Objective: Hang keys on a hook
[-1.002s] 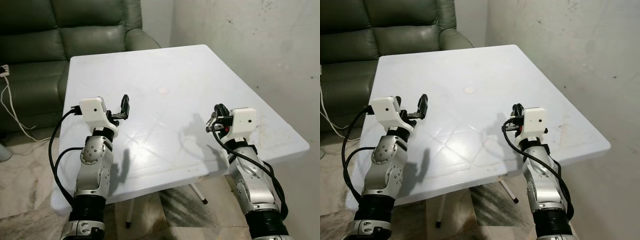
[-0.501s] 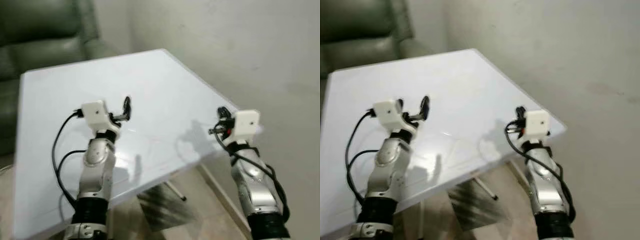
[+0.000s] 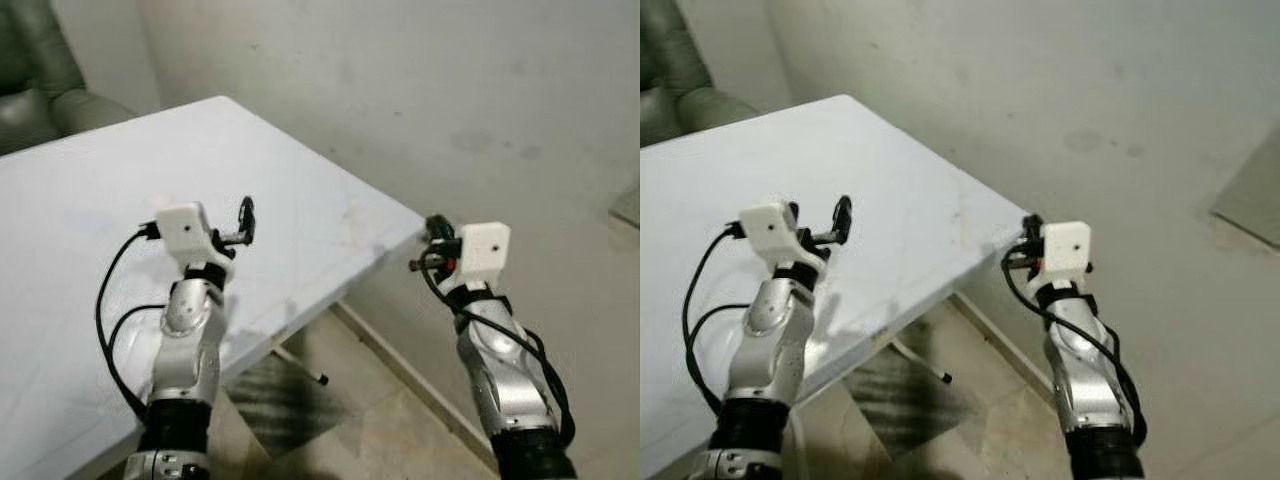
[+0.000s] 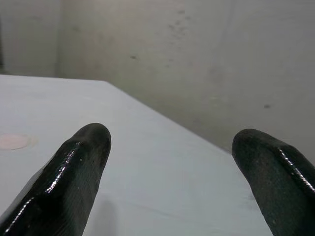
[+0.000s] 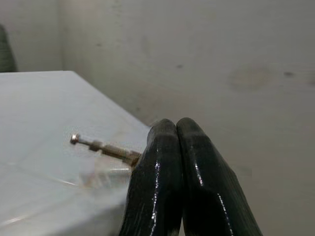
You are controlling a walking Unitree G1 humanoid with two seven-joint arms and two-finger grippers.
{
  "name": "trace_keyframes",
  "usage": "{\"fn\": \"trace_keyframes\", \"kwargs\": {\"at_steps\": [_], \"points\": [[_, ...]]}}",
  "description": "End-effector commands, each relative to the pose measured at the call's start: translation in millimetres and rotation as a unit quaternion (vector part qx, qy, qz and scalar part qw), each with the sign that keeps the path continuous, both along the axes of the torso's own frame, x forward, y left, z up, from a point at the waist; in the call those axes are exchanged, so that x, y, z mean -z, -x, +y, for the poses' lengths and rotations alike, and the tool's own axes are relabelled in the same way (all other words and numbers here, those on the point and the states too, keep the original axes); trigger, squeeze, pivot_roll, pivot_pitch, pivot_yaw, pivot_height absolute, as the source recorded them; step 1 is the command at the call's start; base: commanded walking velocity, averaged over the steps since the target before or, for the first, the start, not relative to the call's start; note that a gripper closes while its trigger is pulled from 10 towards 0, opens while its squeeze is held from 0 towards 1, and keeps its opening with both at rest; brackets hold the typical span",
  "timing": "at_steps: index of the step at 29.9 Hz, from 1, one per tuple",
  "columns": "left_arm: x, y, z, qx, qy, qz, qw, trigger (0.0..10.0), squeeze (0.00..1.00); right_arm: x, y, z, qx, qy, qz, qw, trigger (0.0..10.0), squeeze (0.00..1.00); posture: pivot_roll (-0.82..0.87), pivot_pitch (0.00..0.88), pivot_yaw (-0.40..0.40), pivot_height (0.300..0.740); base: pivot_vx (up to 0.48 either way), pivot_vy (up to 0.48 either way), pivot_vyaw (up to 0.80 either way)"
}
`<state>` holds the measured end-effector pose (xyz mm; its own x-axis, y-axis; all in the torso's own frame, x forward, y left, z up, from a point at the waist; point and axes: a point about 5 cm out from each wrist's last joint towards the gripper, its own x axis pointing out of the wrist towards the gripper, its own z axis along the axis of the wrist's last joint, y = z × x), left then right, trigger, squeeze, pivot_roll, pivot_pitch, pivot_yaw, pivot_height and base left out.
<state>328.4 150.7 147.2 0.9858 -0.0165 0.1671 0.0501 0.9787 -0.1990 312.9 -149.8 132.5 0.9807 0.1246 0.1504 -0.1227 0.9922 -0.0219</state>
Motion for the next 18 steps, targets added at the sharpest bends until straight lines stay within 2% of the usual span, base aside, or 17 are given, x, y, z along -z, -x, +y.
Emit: {"fn": "trace_keyframes", "kwargs": {"at_steps": [1, 18], "points": [[-3.7, -0.2, -3.5, 0.005, -0.002, -0.004, 1.000, 10.0, 0.00, -5.3, -0.4, -3.9, 0.007, 0.003, -0.008, 1.000, 10.0, 0.00, -0.02, 0.000, -0.030, 0.740, 0.000, 0.000, -0.72], [-3.3, 1.0, -5.7, 0.004, -0.010, -0.002, 1.000, 10.0, 0.00, -5.9, 0.6, -5.1, 0.006, 0.006, -0.006, 1.000, 10.0, 0.00, -0.02, 0.000, -0.037, 0.740, 0.000, 0.000, -0.71]]}}
